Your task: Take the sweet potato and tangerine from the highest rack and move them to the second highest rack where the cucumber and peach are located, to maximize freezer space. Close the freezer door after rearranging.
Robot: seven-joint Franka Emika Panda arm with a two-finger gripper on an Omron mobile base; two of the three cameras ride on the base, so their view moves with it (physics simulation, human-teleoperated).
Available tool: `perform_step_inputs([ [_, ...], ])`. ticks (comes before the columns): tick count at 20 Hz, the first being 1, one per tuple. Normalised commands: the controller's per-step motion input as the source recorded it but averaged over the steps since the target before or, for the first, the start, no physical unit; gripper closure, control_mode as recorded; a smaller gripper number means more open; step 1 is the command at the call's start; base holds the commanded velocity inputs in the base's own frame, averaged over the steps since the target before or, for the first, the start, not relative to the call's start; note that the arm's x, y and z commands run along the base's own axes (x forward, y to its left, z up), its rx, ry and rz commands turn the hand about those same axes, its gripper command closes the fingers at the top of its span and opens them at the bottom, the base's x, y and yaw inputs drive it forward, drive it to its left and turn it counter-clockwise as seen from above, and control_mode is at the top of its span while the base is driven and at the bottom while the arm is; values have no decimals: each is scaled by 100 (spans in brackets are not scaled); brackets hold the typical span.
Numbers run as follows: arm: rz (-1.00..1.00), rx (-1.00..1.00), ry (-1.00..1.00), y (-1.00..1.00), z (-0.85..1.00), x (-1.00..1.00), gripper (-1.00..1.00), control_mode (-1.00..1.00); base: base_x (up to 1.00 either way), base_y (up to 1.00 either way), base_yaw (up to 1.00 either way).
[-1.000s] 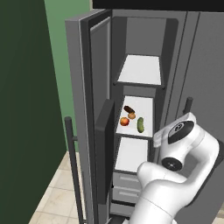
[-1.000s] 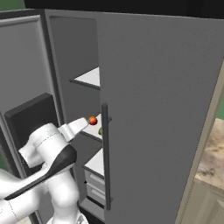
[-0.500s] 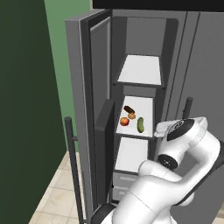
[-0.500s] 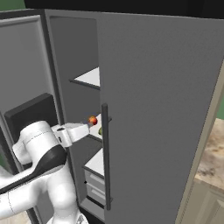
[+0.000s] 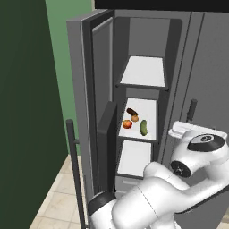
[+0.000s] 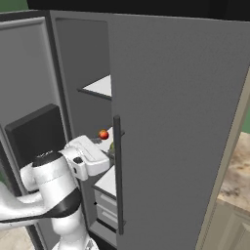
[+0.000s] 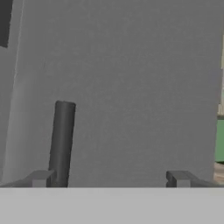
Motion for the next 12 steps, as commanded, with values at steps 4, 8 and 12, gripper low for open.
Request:
perform_step_inputs([
  [4, 8, 68, -41, 30, 91, -44, -100, -100, 0, 0, 0],
  [8, 12, 70, -46, 31, 96, -32, -100, -100, 0, 0, 0],
  [12, 12, 72, -52, 30, 100, -27, -100, -100, 0, 0, 0],
])
